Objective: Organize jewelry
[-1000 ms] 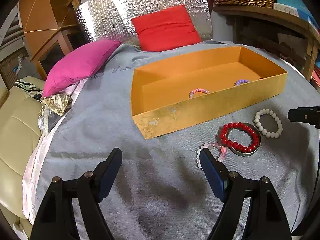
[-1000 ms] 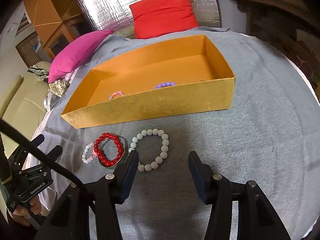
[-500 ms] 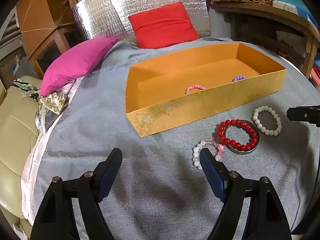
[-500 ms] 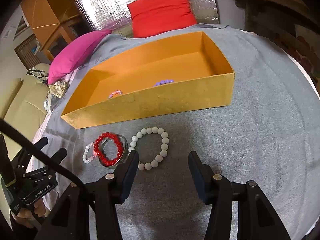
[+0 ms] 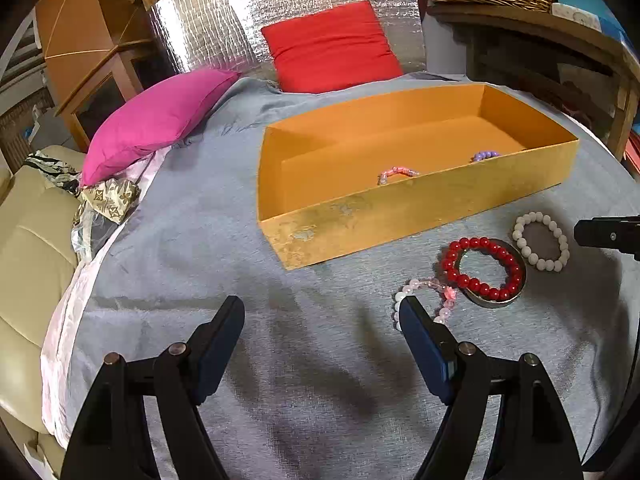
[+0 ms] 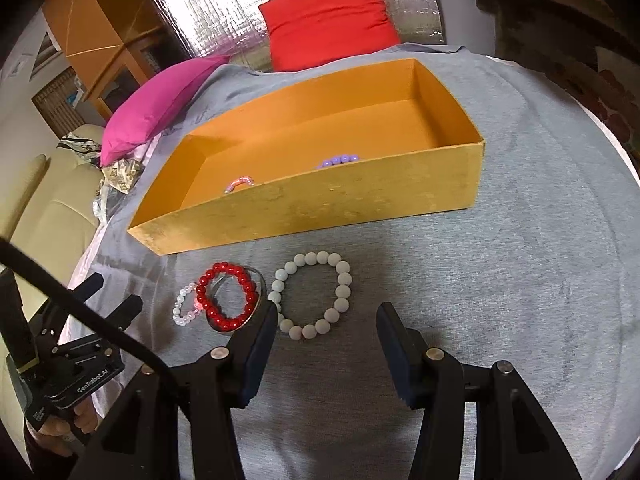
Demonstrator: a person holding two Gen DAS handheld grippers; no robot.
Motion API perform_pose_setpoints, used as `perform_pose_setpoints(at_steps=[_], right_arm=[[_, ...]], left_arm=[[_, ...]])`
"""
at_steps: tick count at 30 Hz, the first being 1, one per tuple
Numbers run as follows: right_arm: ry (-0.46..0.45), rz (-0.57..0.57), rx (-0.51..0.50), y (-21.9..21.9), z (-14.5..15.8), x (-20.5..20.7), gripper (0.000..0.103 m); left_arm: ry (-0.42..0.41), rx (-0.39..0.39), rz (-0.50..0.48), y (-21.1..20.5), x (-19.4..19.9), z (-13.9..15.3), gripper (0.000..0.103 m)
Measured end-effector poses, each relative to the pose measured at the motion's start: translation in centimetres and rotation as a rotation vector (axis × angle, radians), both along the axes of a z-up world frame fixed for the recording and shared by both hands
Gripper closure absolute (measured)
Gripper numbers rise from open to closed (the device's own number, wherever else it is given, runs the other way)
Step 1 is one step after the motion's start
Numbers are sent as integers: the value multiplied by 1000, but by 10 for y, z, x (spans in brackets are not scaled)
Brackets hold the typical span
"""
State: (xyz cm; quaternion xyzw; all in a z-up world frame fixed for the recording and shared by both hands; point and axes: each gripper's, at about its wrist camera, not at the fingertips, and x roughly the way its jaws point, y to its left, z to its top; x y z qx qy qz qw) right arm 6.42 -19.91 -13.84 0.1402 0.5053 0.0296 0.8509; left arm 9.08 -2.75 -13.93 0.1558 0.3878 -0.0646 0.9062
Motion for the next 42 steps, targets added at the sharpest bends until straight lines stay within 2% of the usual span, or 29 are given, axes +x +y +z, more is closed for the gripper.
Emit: perform_pose_setpoints(at_steps=[8,17,23,25,27,29,36,37,39,41,42], right_arm=[[7,-2,-4,2,-3,1,48],[1,-36,9,-13,0,-4,48],[7,-61,31,-23,1,-6,48],[6,-65,32,-24,1,-6,48],[7,-67,35,-25,1,-7,48],[10,-73,37,-25,0,-7,48],[16,-89,51,-28,-2,-7,48],[17,-94,53,-29,-3,-7,48],[20,-102,64,-30,-4,-6,48],[29,-114,80,-31,-8,-4,50],[33,-112,80,-31,-9,-1,56]], left_arm=[[18,-15,-8,1,3,-3,23],[131,-174,-67,8,23,-9,23],[174,-268,-164,-9,35,-8,23],[197,-275,-185,-16,41,-12,31],[231,-286,-199,-22,47,-18,46],[263,-301,-204,-26,54,-24,51],[299,-342,-241,-36,64,-29,53],[305,-347,-244,-37,65,-30,57],[329,-364,-254,-40,67,-34,73],[344,-371,-270,-45,66,-37,80],[344,-368,-277,-46,65,-37,83]])
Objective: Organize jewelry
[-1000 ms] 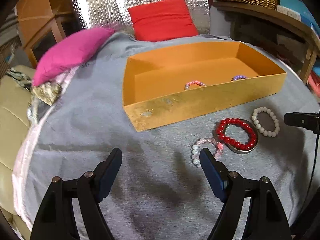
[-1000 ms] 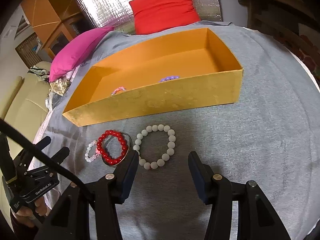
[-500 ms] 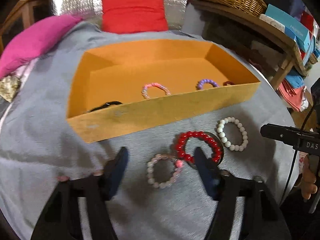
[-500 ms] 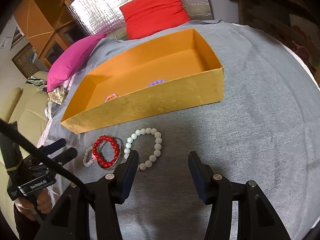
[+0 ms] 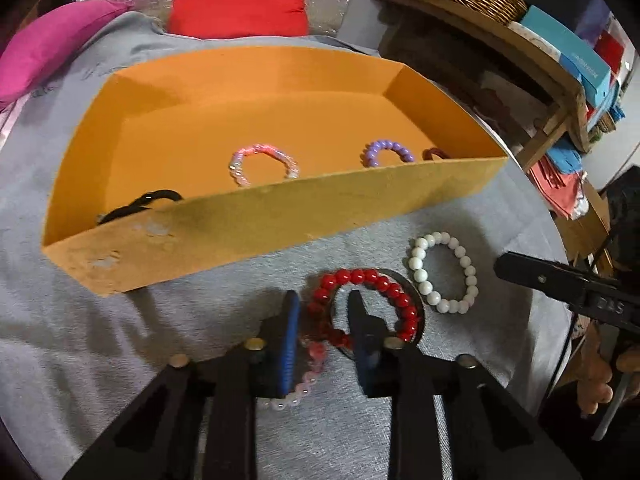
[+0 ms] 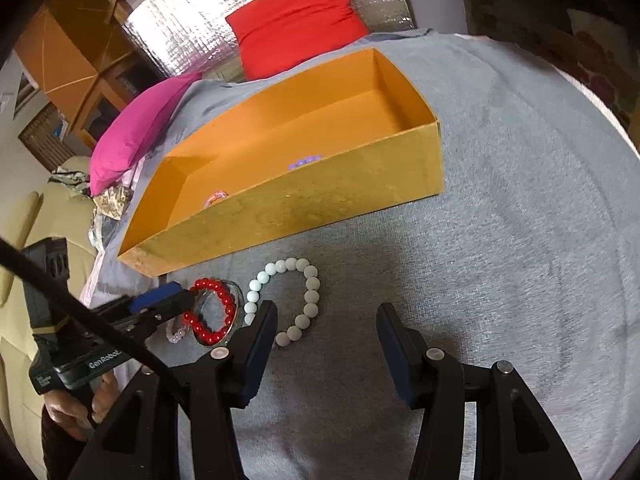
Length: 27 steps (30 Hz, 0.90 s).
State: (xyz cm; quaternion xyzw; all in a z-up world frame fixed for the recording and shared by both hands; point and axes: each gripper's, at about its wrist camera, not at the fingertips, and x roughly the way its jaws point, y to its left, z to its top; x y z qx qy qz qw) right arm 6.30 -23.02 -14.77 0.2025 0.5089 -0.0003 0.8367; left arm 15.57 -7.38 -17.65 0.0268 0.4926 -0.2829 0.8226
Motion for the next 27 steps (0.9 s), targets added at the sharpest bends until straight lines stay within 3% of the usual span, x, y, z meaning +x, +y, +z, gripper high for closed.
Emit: perform_pose_setpoints(at_steps=[2,11,15,27], right_arm=[[7,8,-21,3,-3,5,67],[44,45,-87,25,-20,28,75],[32,84,-215,42,-22,32,92],[34,18,-201,28,-20,27,93]], left_arm=[[-6,-1,-17,-2,-3,0,88],[6,-30,-18,3,-3,0,93],[-2,-9,-20,2,-3,0,93],[10,-33,-40,-4,-3,-3,92]])
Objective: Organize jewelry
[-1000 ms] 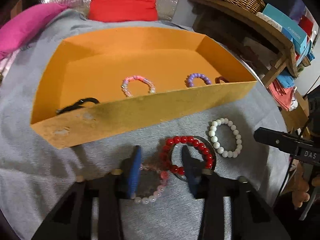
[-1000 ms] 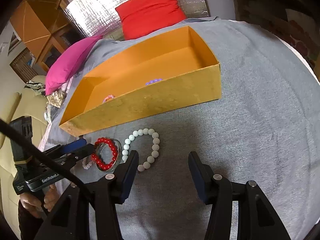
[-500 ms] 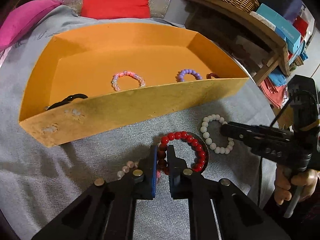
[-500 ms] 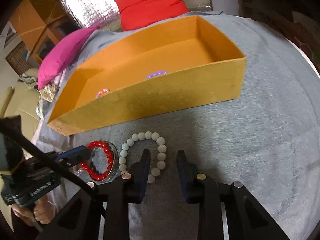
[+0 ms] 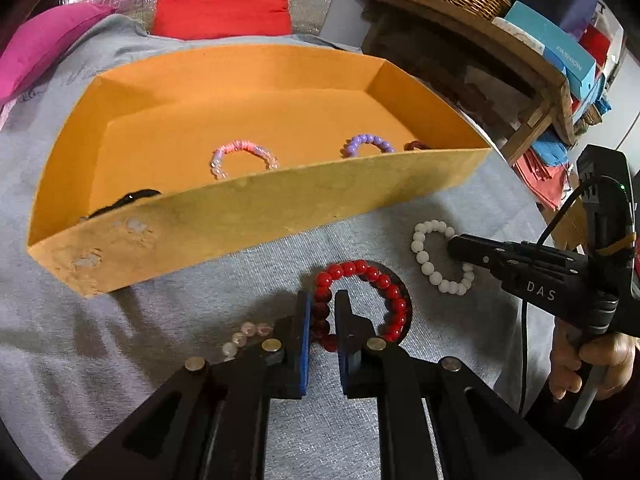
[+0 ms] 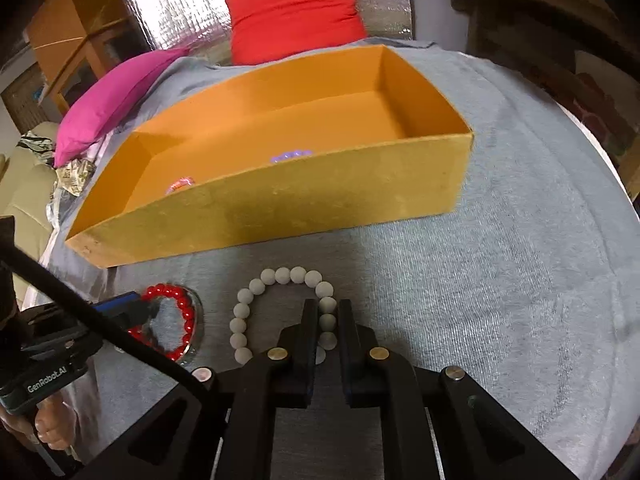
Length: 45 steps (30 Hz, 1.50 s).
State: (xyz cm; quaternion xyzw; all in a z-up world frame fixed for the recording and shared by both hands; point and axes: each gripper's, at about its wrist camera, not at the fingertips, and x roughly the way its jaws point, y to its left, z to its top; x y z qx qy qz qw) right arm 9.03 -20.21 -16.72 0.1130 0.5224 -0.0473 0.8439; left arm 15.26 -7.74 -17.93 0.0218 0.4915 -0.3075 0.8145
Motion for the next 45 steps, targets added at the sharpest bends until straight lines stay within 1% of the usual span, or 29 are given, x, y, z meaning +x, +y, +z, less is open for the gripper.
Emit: perform_pose_setpoints(at_steps=[5,11,14,19,26,30,34,36,38,41,45], right_arm=[[6,1,-2,4,-1,1,93],[-10,0,6,3,0,-1,93],[-46,2,15,1,7,-5,93],[-121,11,42,-1,24,-12,93],[-225,44,62,5,46,-24,93],[-274,62,79,12,55,-26,93],[-266,81,77,17,53,-27,93],[-243,74,77,15,49,-23,93],[-200,48,75,9,41,-18,93],[-129,18,77,-1,26,-13,93],[-44,3,74,-8,9,-8,93]], left_arm=[[-16,-2,11,2,-2,2,94],[-58,-54,-2,9,-9,20,94],[-75,-88,-2,17,-13,31,94],[-125,-144,6,33,-21,54,94],[-160,-173,18,46,-26,68,94],[-169,-154,26,52,-28,68,94],[-173,-115,64,64,-27,64,94],[-171,-101,87,72,-25,62,94],[-164,-86,106,81,-23,58,94],[-147,-28,134,88,-20,48,94],[-104,74,179,96,-13,29,94]])
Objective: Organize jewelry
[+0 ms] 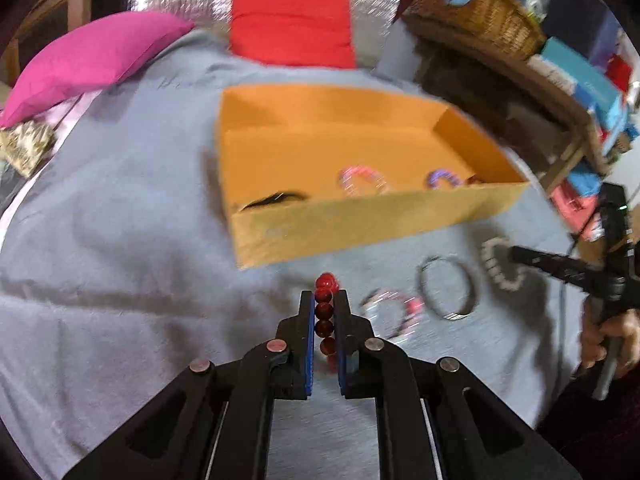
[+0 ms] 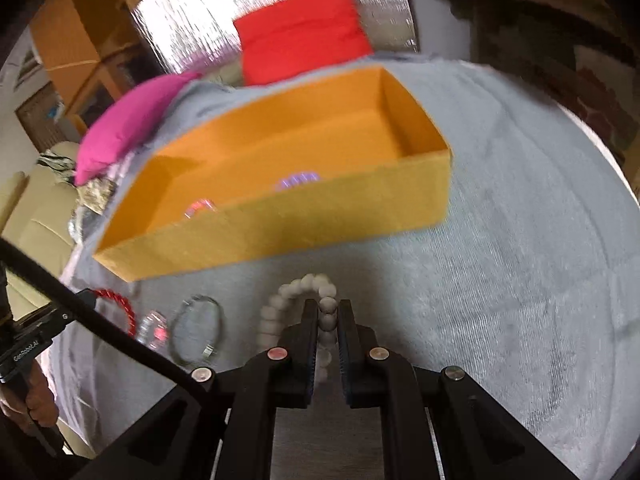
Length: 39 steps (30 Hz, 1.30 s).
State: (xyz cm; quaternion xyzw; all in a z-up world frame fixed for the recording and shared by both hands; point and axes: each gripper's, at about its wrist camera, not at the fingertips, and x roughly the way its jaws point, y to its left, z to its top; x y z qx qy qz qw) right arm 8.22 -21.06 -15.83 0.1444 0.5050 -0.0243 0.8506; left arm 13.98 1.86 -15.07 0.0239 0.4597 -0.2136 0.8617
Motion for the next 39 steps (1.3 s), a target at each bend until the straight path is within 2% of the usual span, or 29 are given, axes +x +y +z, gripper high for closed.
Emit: perform_pose_setpoints(at_steps=[5,8,10,12,14,18,24,25,27,32,39], right_arm=[[29,11,-8,0,-6,3,92],[38,6,-12,0,-7,4,92],[44,6,-13,2,-8,5,92],[47,11,-26,4,-9,6,91],[49,24,-34,6,-9,8,85],[42,45,-62,12,-10,7,81],[30,63,-102,18,-14,7,81],[29,65,-106,19,-14,8,82],[25,67,-110,20,-14,4,82],[18,68,-94,16,-15,4,83],[21,82,-132,16,-14,1,86]], left_arm=[[36,73,61,14,4,-16,94],[48,101,61,15,2,-20,93],[55,122,55,15,0,-22,82],[42,145,62,15,-4,-22,54],[25,160,74,17,-6,-21,48],[33,145,79,20,-6,-24,48],[14,191,61,4,0,-33,50],[7,195,60,3,0,-33,52],[-3,199,48,-3,0,-33,67],[-18,226,9,-11,-10,-30,91],[-23,226,-7,-16,-15,-32,93]])
